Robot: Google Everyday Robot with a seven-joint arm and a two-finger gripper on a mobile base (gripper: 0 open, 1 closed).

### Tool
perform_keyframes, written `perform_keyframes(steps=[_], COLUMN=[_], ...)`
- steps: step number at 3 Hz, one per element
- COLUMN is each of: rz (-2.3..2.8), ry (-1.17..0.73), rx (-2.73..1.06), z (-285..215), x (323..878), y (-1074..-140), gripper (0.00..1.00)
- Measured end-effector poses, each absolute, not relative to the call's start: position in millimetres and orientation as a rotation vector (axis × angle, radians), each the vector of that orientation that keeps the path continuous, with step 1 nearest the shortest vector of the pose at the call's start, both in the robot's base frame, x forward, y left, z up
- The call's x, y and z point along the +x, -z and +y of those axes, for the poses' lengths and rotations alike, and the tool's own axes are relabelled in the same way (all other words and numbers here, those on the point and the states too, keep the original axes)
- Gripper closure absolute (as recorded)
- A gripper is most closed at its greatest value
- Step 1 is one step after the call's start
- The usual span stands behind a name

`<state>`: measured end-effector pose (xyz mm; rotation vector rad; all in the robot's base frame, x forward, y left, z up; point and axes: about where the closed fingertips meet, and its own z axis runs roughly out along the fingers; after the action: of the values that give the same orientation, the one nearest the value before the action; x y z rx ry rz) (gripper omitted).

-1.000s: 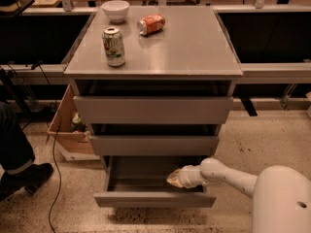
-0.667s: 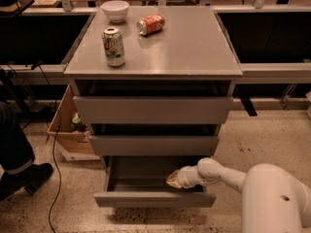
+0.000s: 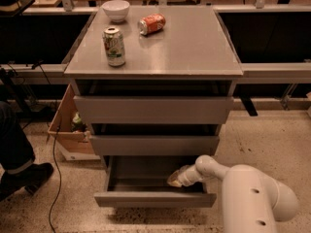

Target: Open bottom drawer

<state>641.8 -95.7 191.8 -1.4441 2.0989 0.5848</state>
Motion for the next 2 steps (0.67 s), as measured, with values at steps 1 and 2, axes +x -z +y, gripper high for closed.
perform_keyframes(steps=[1, 2], rz=[2.092, 2.076], ry=[-0.72, -0.854], rx=[-1.403, -1.373], z=[-97.4, -93.5], x=[638.1, 621.7], y=[-175.9, -170.6], gripper=[1.0, 1.0])
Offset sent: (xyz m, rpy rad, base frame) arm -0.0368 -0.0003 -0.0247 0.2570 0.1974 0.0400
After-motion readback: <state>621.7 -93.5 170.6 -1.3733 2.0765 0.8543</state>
